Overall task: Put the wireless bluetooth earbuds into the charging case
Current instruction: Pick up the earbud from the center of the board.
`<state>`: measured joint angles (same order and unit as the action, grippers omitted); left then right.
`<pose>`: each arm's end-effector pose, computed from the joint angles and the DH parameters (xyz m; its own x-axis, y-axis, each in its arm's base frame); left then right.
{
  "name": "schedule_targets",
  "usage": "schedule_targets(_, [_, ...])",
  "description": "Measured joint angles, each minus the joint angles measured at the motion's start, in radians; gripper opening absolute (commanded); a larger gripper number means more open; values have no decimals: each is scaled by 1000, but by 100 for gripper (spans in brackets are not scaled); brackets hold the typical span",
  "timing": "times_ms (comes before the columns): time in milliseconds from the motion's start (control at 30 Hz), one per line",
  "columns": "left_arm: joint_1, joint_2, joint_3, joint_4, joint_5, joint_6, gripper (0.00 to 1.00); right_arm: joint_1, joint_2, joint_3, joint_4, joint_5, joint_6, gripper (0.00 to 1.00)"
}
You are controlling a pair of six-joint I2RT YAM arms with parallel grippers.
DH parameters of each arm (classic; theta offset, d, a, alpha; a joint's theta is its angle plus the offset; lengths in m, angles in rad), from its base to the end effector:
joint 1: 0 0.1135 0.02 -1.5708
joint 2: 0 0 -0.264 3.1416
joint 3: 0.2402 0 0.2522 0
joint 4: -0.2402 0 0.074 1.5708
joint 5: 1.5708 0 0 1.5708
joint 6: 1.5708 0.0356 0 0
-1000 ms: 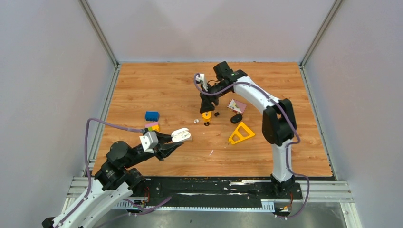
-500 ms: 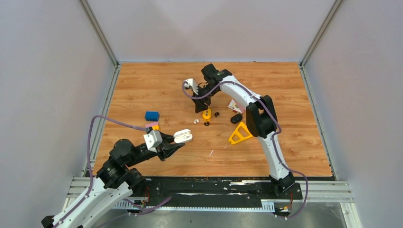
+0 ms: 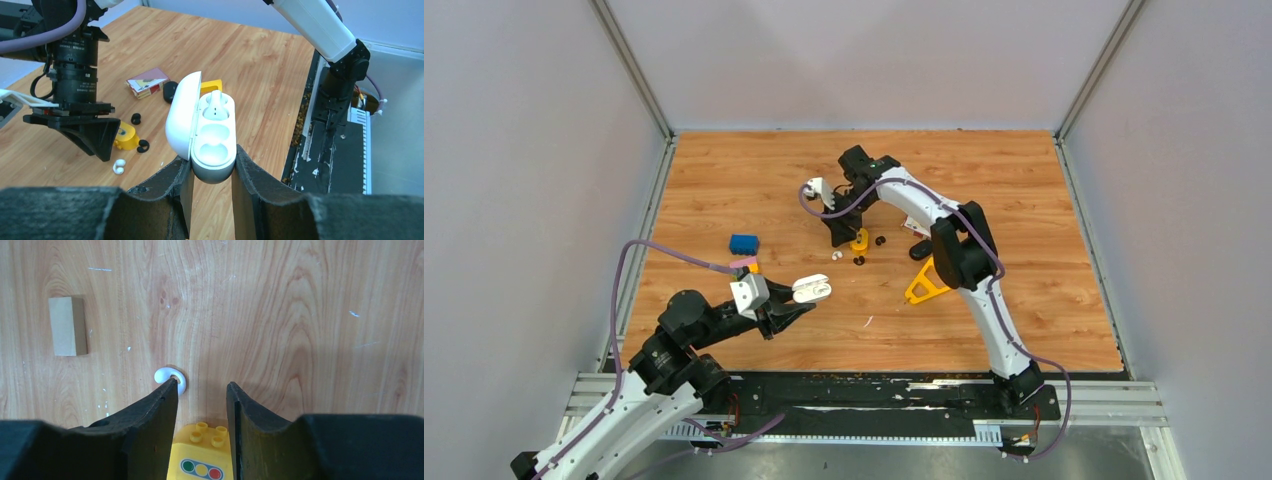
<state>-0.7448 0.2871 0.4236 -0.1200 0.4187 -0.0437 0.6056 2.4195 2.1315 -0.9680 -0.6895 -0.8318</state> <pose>0.0695 -0.0837 0.2828 -0.0280 -0.0285 -0.9992 0.9178 0.3953 -0.0370 0.3994 0.3041 0.1795 -0.0822 -0.7506 -0.6556 -0.9827 -0.0483 0.1786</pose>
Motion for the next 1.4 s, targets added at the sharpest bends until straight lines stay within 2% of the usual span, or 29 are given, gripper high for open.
schedule_targets(900, [0,22,0,0,6,0,0,7,34,-11,-15,15,-38,41])
schedule_targets(1033, [0,24,0,0,6,0,0,7,32,-26,-5,-2,-45,39])
schedule_targets(1167, [0,25,0,0,6,1,0,7,28,-37,-4,-12,-56,33])
schedule_targets(1400, [0,30,0,-1,6,1,0,8,27,-40,-14,-19,-66,32])
